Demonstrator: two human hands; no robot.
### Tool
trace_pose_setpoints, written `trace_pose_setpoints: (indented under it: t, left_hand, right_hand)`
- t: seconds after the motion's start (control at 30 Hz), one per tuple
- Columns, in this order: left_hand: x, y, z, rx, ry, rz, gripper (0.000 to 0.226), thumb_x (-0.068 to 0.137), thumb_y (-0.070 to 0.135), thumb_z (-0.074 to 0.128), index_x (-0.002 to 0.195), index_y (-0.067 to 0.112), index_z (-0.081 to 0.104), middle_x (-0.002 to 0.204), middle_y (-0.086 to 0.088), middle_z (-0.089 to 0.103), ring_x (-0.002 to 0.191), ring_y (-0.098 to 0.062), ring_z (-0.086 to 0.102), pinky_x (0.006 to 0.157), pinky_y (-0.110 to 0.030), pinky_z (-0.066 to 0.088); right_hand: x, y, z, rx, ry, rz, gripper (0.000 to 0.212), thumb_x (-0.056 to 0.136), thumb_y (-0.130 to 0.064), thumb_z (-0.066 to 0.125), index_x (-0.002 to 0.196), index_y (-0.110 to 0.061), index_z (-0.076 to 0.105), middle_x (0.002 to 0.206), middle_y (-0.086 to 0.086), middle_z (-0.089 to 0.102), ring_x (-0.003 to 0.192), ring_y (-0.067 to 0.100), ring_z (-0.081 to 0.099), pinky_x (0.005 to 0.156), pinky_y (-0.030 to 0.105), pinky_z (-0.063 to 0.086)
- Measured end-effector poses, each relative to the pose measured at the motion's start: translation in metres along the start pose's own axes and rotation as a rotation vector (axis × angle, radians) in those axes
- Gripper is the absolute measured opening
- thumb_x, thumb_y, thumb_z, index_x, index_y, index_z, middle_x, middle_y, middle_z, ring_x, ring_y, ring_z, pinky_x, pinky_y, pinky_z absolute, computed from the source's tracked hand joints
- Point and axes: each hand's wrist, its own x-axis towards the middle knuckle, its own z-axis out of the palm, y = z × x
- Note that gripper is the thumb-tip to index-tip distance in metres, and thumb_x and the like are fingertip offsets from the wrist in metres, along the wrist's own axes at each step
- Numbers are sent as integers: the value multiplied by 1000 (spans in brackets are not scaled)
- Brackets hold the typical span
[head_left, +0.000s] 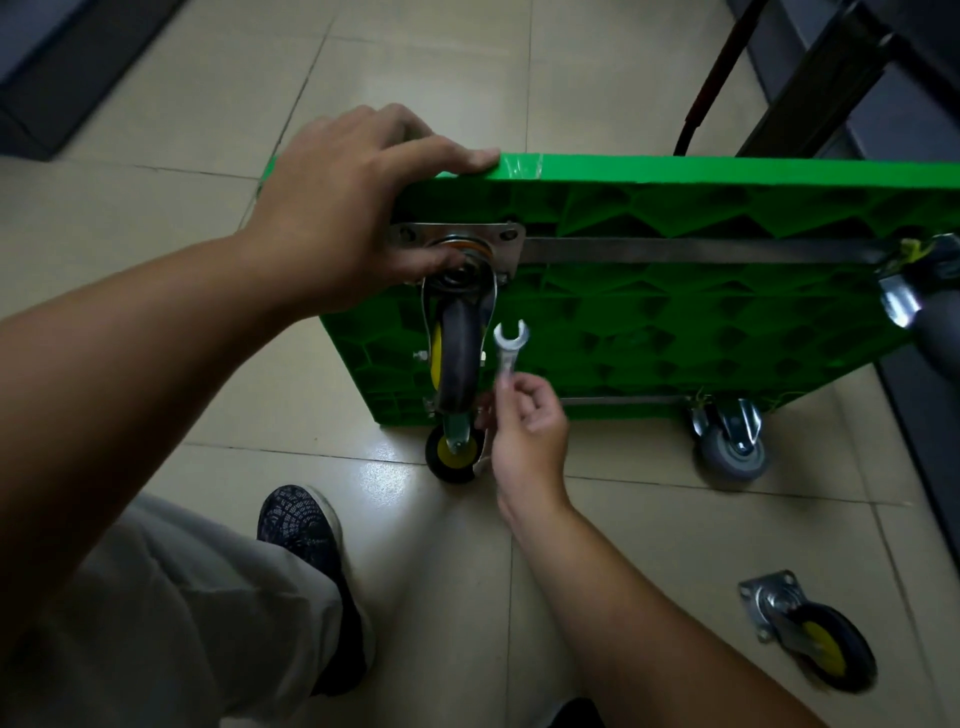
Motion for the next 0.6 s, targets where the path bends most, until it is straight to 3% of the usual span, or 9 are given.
trace_pose_setpoints:
  t: [0.1, 0.23, 0.37, 0.47, 0.6]
  left_hand:
    - [-2, -1, 1, 11, 2, 6, 70, 81, 56, 61, 147, 40, 47, 129, -8, 58, 110, -31, 53, 82, -34, 31]
    - [-2, -2, 2, 13, -2, 1, 69, 82, 57, 60, 148, 40, 45, 130, -8, 58, 111, -30, 53, 82, -34, 30]
    - [-2, -3, 3, 25, 11, 5, 69, 84, 59, 58, 149, 40, 44, 130, -7, 57, 111, -29, 52, 82, -33, 29]
    - [-3, -5, 5, 28, 23, 25, 68, 85, 58, 59, 149, 40, 44, 130, -6, 57, 111, -28, 52, 82, -32, 29]
    - [-4, -7, 6, 27, 35, 44, 67, 88, 57, 61, 149, 40, 43, 131, -7, 57, 113, -30, 53, 83, -34, 31]
  right_hand:
    - [0, 31, -15, -155, -61, 112, 17, 98, -23, 65, 99, -6, 64, 81, 6, 72, 71, 13, 64, 63, 21, 48]
    - [12, 82, -58, -507, 81, 394, 11, 95, -12, 64, 105, -10, 68, 90, 6, 72, 77, 21, 67, 57, 26, 50]
    - [14, 120, -90, -539, 145, 584, 15, 89, 3, 67, 100, -7, 66, 85, 12, 72, 77, 29, 72, 66, 34, 58]
    - [7, 137, -109, -563, 151, 607, 14, 87, 4, 72, 95, -6, 66, 82, 14, 73, 73, 30, 73, 68, 38, 61]
    - [-5, 160, -120, -577, 122, 654, 18, 80, 7, 77, 94, -1, 68, 87, 19, 73, 76, 34, 74, 75, 53, 62]
